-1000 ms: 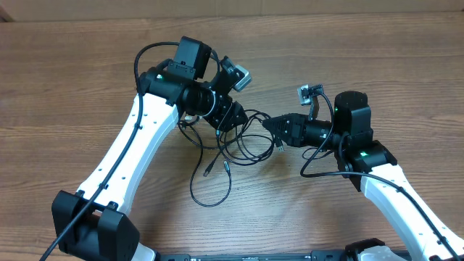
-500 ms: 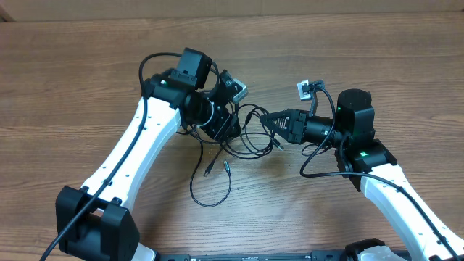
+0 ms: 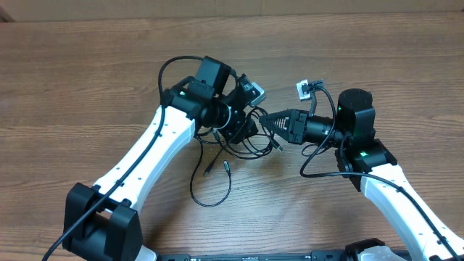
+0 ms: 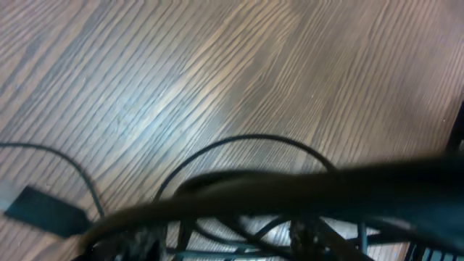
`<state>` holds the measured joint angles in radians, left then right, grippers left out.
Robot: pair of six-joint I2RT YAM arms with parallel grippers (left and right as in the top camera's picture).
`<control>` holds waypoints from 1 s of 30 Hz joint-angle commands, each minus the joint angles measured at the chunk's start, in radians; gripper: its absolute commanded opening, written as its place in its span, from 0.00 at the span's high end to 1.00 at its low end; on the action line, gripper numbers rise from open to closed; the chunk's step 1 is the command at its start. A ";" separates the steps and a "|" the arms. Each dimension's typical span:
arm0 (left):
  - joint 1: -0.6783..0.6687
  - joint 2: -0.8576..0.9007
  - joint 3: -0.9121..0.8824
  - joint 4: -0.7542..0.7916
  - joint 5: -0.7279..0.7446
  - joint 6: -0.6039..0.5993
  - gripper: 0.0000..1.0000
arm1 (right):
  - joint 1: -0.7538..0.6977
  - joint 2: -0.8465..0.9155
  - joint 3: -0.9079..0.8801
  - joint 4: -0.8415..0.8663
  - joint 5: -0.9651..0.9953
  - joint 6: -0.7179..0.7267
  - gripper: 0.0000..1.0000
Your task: Untangle cables
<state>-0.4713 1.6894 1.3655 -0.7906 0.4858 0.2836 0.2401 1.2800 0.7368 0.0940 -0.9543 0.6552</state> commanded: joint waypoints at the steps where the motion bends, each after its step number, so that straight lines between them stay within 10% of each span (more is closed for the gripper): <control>1: -0.013 0.011 -0.007 0.010 0.012 -0.023 0.50 | 0.002 -0.006 0.009 0.013 -0.035 0.004 0.96; 14: -0.012 0.077 -0.007 -0.007 -0.060 -0.061 0.77 | 0.002 -0.006 0.009 0.018 -0.035 0.004 0.96; 30: 0.117 -0.077 -0.006 -0.083 -0.182 -0.060 0.81 | 0.002 -0.006 0.009 -0.287 0.315 0.003 0.96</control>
<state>-0.4019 1.6794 1.3636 -0.8604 0.3183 0.2344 0.2413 1.2804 0.7380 -0.1329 -0.8078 0.6582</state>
